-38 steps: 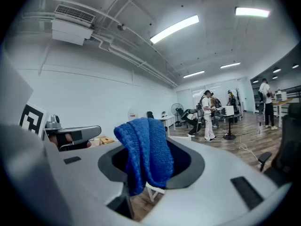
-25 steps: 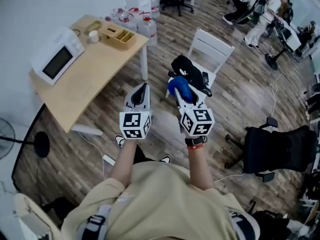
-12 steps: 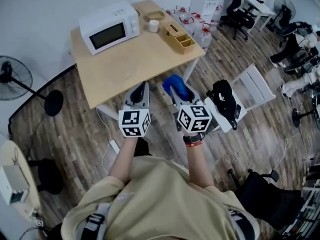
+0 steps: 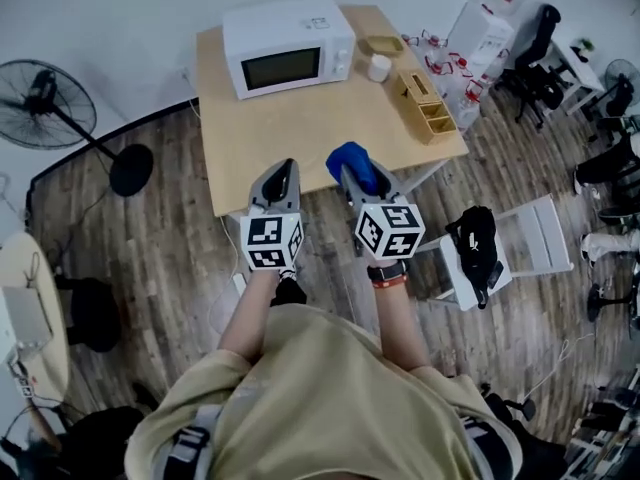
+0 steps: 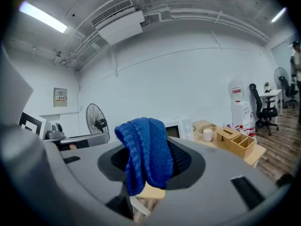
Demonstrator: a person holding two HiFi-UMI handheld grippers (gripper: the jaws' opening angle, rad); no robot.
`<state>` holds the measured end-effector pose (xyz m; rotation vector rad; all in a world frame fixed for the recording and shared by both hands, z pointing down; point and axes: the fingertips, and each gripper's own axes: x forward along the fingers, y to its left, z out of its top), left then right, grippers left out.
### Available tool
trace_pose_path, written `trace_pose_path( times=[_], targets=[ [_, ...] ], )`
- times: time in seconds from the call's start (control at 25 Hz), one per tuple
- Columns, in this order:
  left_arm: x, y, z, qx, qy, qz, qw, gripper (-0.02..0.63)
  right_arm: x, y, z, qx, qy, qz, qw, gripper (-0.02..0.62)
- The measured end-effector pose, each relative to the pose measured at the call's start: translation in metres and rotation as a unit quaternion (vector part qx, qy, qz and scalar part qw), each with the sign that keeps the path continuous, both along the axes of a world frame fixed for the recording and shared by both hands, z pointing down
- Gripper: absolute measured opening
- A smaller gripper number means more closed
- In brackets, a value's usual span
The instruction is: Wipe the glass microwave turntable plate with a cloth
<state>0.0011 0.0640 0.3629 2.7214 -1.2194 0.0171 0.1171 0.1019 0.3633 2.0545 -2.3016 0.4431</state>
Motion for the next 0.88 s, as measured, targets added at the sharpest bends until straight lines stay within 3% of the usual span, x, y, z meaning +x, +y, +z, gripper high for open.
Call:
trace_pose_path(
  times=[0.24,0.48,0.88],
  targets=[
    [-0.035,-0.083,0.011,-0.003,0.005,-0.028,0.9996,0.018,-0.04,-0.093,0.005,0.003,-0.044,-0.051,0.998,0.176],
    [-0.06,-0.149,0.024,-0.014,0.016,-0.034,0.9992,0.018,-0.063,-0.167,0.018,-0.023,-0.096,-0.058,0.993,0.178],
    [-0.056,-0.226,0.074,-0.053,-0.005,-0.047,0.9975,0.018,-0.056,-0.245,0.075,-0.096,-0.049,-0.081,0.991,0.173]
  ],
)
